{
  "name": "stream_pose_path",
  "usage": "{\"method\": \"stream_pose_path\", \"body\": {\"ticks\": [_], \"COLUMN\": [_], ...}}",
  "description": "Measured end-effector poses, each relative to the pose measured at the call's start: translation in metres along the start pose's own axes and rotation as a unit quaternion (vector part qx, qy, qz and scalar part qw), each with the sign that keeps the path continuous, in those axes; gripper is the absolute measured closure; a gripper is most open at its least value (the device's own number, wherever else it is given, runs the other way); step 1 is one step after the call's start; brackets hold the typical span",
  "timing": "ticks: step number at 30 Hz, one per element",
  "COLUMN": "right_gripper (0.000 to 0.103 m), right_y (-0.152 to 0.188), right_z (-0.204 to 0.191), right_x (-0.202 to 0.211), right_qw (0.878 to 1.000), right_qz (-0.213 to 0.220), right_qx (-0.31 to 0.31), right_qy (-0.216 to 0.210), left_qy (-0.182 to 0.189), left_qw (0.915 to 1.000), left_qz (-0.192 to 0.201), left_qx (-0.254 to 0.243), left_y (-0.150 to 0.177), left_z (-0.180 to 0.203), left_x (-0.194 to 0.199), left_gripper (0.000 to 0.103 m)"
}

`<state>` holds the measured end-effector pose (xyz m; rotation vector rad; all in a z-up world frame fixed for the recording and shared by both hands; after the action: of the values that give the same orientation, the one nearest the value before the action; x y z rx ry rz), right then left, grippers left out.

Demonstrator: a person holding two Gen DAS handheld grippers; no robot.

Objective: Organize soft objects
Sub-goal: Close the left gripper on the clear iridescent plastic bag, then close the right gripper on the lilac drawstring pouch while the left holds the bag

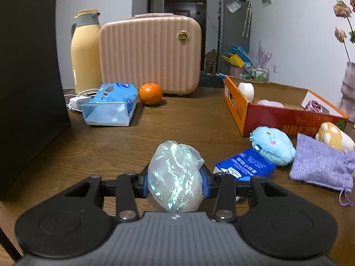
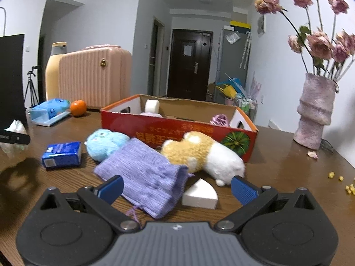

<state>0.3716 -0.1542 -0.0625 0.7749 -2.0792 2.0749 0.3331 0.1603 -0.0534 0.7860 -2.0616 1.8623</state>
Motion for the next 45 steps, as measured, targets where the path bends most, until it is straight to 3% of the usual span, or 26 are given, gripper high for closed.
{"method": "stream_pose_path", "body": {"ticks": [9,21,32,39,45], "right_gripper": [0.0,0.0,0.001,0.019,0.042], "right_y": [-0.005,-0.009,-0.002,0.003,0.003], "right_z": [-0.03,-0.045,-0.058,-0.057,-0.053], "right_x": [-0.018,-0.049,-0.078,-0.086,-0.087], "right_qw": [0.999,0.998,0.994,0.99,0.99], "right_qz": [0.005,-0.019,-0.077,-0.111,-0.118], "right_qx": [0.035,0.054,0.062,0.043,0.027], "right_qy": [-0.022,-0.038,-0.057,-0.072,-0.077], "left_qy": [-0.014,-0.009,0.0,0.001,0.001], "left_qw": [0.9994,0.9989,0.9988,0.9989,0.9988], "left_qz": [0.019,0.033,0.035,0.034,0.036], "left_qx": [0.025,0.032,0.033,0.034,0.033], "left_y": [-0.004,-0.006,-0.006,-0.006,-0.006], "left_z": [-0.01,-0.012,-0.012,-0.012,-0.012], "left_x": [0.009,0.016,0.019,0.018,0.019], "left_gripper": [0.061,0.061,0.061,0.061,0.061]}}
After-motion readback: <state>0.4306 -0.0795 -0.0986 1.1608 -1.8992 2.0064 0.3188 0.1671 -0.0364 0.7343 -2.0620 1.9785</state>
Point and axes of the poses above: each gripper's, at about its wrist camera, not at the fingertips, and x roughly against the way its jaws point, z to its right, y to its underside, the point moved 5 cm from there along -x, roughly the way its jaws point, and after that the axes turned 10 degrees about -x, right-handed, at the moved point
